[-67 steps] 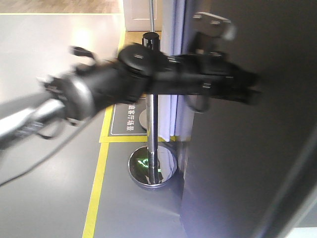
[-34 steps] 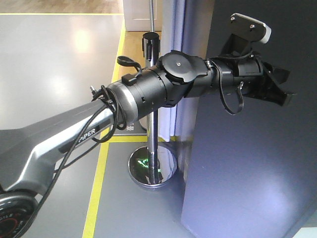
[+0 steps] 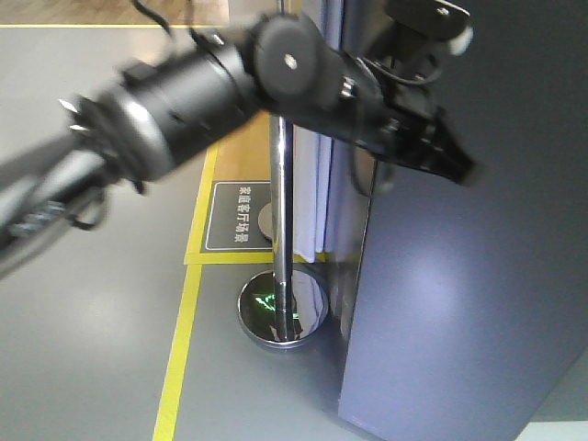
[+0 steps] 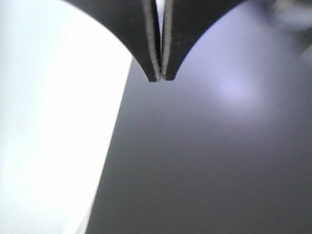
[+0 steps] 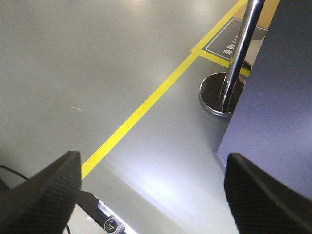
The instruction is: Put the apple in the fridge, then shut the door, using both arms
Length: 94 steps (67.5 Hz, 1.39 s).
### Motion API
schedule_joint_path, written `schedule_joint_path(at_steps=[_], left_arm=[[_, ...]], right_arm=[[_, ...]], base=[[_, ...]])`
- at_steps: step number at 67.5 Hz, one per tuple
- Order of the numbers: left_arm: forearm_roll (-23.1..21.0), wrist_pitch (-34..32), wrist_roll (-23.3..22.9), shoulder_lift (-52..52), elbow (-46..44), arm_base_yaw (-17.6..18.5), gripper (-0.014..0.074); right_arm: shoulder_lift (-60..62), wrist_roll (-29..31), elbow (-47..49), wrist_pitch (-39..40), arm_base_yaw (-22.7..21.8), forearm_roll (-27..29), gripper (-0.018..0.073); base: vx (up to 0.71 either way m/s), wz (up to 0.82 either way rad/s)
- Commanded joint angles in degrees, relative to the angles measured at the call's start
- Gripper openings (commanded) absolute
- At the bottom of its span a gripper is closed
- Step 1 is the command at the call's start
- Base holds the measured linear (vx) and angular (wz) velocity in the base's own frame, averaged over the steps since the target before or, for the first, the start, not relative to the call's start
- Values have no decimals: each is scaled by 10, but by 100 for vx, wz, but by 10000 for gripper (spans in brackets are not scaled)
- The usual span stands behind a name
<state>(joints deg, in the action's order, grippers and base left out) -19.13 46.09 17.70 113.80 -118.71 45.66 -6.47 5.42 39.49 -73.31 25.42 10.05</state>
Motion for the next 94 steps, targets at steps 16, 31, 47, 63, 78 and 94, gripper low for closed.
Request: schedule_joint_path(at_steps=[16,31,47,63,78,94], left_arm=[[177,82,-136,-133,46,-1,-6],[177,-19,-137,-249,250,-4,-6],[176,-117,-142,-388,455,-55,-6],[177,-139,-141,-517,599,-64,-6],[177,-166,-141,-583,671,-64,-6],[177,-164,-141,-580,671,-64,-6]], right_arm=[[-11,5,15,5,-1,10,581],[-11,5,15,16,-1,9,581],[-11,5,15,45,-1,6,581],[-11,5,15,88,-1,6,581],[-11,5,15,130,-1,-1,581],[-31,-37,15,163,-1,-74,543]], base=[[0,0],[0,0],[0,0],[0,0],[0,0],[0,0]])
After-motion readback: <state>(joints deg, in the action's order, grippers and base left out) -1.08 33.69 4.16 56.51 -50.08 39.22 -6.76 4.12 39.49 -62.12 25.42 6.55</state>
